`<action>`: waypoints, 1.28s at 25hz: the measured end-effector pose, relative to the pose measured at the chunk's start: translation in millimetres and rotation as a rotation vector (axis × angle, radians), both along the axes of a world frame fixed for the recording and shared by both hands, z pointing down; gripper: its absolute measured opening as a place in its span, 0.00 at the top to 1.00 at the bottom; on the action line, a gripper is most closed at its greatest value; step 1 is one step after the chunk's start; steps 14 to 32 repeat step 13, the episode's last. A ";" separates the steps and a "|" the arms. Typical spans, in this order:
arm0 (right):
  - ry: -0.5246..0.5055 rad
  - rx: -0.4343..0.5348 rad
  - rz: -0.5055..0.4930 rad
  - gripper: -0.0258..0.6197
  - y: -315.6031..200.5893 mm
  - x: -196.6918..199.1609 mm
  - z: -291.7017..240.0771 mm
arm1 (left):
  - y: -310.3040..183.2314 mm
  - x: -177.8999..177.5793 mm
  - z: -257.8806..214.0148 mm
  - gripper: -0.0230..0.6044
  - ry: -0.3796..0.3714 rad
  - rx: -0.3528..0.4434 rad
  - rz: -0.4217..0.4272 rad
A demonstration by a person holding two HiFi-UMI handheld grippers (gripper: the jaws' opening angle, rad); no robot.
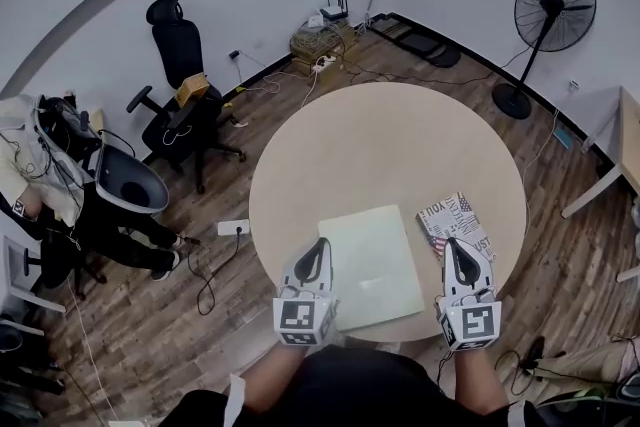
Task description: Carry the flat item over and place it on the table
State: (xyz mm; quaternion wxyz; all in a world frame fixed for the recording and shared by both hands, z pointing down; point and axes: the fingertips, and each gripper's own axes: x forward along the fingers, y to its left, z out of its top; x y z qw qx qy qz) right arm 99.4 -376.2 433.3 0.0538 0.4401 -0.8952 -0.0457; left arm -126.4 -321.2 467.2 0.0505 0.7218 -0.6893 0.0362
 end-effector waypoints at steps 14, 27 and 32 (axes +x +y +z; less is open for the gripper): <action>-0.058 -0.030 0.006 0.96 -7.4 -1.2 1.2 | 0.7 11.4 1.1 0.95 0.012 -0.030 0.054; -0.058 -0.030 0.006 0.96 -7.4 -1.2 1.2 | 0.7 11.4 1.1 0.95 0.012 -0.030 0.054; -0.058 -0.030 0.006 0.96 -7.4 -1.2 1.2 | 0.7 11.4 1.1 0.95 0.012 -0.030 0.054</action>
